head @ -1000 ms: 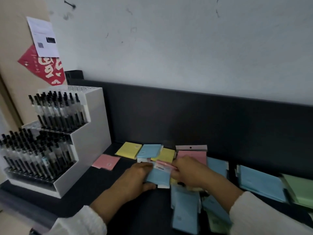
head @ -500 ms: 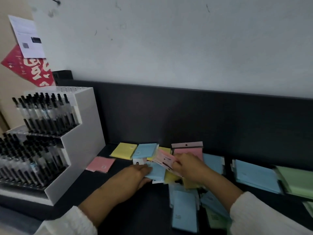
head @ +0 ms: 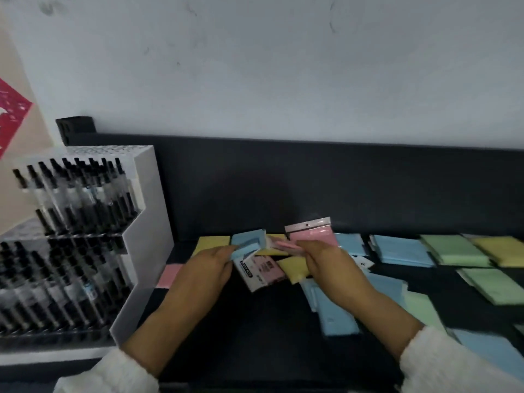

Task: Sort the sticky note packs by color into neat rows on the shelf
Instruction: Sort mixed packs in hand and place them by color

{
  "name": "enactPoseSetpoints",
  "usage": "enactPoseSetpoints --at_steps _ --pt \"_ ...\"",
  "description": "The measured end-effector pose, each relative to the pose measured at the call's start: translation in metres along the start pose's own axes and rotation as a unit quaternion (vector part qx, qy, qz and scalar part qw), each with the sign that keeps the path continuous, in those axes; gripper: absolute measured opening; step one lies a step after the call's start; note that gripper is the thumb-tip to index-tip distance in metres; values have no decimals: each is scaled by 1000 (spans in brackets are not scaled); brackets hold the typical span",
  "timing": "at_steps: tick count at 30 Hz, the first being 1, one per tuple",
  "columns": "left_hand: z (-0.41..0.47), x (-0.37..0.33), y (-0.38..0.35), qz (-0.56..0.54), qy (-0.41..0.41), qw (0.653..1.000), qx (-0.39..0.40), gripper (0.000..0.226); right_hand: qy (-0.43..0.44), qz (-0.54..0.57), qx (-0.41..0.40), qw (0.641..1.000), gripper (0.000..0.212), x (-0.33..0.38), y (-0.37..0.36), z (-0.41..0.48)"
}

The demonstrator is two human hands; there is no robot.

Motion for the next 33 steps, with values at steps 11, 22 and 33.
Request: enactPoseSetpoints --at_steps 11,22,33 --pt "4 -29 -15 -79 -100 992 -21 31 -11 -112 -117 987 54 -8 32 -77" --pt "14 -102 -55 -113 -149 982 13 36 -100 -74 -251 960 52 -84 80 -149" --pt "29 -271 -103 -61 -205 977 -18 34 -62 -112 -307 943 55 -209 141 -233"
Point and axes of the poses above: each hand's wrist, its own z-axis towards the middle knuckle, its own y-axis out of the back of the hand, x = y × z, the point moved 5 cm from there along z, towards the middle knuckle, and after that the axes turned 1 degree about x, right-handed, at the moved point
